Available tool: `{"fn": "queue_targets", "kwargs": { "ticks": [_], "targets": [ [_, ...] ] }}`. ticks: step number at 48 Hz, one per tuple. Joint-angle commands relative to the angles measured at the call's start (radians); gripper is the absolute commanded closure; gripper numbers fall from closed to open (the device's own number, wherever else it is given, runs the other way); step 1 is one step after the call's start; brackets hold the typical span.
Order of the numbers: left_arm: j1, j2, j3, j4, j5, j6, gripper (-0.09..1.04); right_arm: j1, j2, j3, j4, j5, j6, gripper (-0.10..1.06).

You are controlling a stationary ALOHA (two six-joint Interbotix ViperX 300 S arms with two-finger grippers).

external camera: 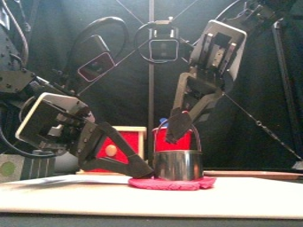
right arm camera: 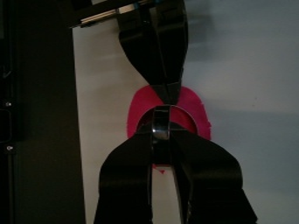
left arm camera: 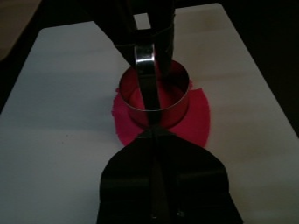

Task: Get the cutter from the drawer then cut the dough then place the extra dough in the bowl
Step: Place the extra dough in the bowl

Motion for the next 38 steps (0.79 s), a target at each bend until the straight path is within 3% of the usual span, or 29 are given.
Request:
{"fn": "queue_targets", "kwargs": {
  "ticks": [1, 16, 38],
  "targets": [
    [0.002, -0.003, -0.009, -0.005, 0.012, 0.0, 0.51, -0.005, -0.02, -0.034, -0.005, 0.012, -0.002, 0.53],
    [0.003, -0.003, -0.015, -0.012, 0.043, 0.0, 0.51, -0.006, -0.054, -0.063, -0.017, 0.057, 0.0, 0.54],
    [0.006, -0.003, -0.018, -0.015, 0.055, 0.0, 0.51, -0.049, -0.273, -0.031, -0.025, 0.166, 0.002, 0.54]
  ]
}}
